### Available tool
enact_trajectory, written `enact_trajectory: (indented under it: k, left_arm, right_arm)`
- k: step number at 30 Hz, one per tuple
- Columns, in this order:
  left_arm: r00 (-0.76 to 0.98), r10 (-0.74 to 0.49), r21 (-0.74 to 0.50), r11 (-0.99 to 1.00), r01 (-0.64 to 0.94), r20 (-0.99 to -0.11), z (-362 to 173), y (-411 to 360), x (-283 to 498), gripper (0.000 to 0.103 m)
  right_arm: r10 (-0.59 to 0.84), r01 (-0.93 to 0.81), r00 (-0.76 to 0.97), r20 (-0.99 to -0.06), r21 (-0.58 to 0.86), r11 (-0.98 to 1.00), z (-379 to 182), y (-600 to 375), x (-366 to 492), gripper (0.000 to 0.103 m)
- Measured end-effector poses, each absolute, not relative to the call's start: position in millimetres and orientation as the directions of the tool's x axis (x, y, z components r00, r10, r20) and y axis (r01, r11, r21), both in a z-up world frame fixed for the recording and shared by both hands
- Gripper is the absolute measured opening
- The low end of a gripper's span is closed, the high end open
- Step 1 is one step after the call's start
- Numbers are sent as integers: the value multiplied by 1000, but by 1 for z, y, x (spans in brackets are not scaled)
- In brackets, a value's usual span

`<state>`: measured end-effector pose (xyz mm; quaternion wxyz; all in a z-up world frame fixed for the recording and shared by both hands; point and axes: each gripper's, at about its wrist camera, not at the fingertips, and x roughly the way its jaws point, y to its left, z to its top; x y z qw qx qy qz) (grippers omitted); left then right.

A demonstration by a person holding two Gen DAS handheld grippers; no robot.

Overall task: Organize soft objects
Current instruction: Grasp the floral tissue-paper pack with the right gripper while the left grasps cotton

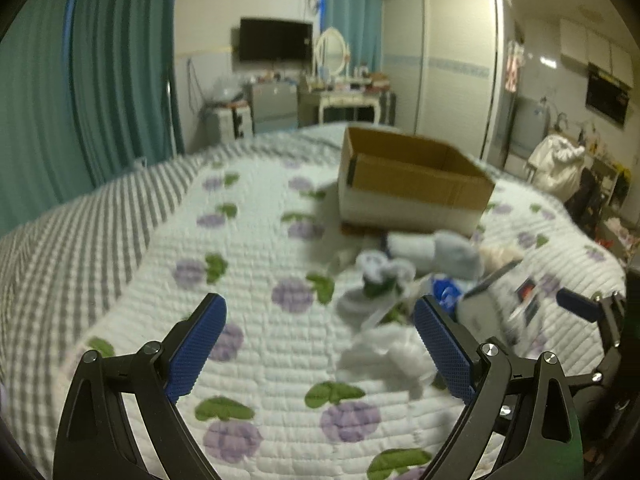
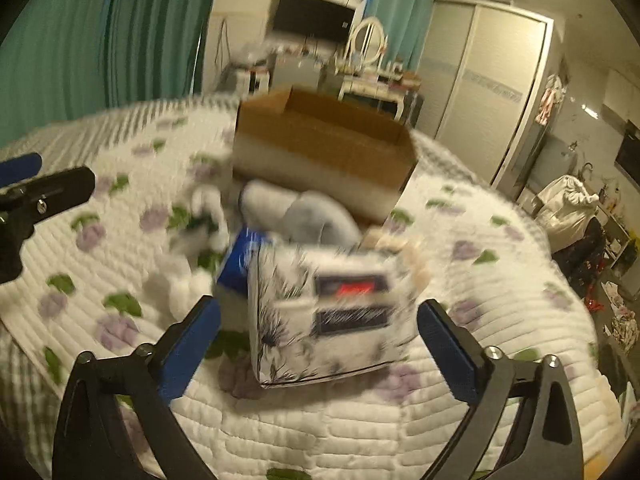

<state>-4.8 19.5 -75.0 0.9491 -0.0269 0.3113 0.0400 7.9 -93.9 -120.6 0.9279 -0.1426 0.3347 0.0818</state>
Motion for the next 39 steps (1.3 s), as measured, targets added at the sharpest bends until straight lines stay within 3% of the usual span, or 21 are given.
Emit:
enact_trajectory:
  k: [6, 10, 16, 23, 26, 29, 31, 39]
  left_arm:
    - [763, 58, -7, 997, -81, -643, -99, 14, 4, 97]
    - [749, 47, 1, 998, -61, -661, -108, 7, 11, 95]
    - [723, -7, -5, 1000, 5, -691, -121, -13, 17, 95]
    - [687, -54, 15, 996, 94, -725, -140, -52, 28, 93]
    - [663, -67, -4, 995, 96, -746, -149, -54, 37, 75]
    - [635, -78, -26, 995, 91, -769, -157, -51, 40, 48]
    - [641, -83, -29, 995, 93, -763, -156, -50, 37, 39]
    - [693, -126, -58, 991, 120, -710, -117, -50, 12, 38]
  right_arm:
    - [22, -260, 701, -713, -226, 939, -155, -88, 25, 94]
    - [-22, -255, 707, -707, -284, 924, -163, -89, 30, 75]
    - [85, -254, 717, -692, -147, 956, -135, -116, 25, 56]
    - [82, -204, 772, -630, -124, 971, -108, -136, 21, 55]
    - [92, -212, 764, -639, -114, 971, -110, -138, 22, 55]
    - [97, -222, 760, -643, -116, 968, -112, -137, 23, 55]
    - [104, -227, 757, -645, -110, 968, -112, -138, 24, 55]
    - [158, -240, 771, -617, -52, 969, -93, -144, 11, 55]
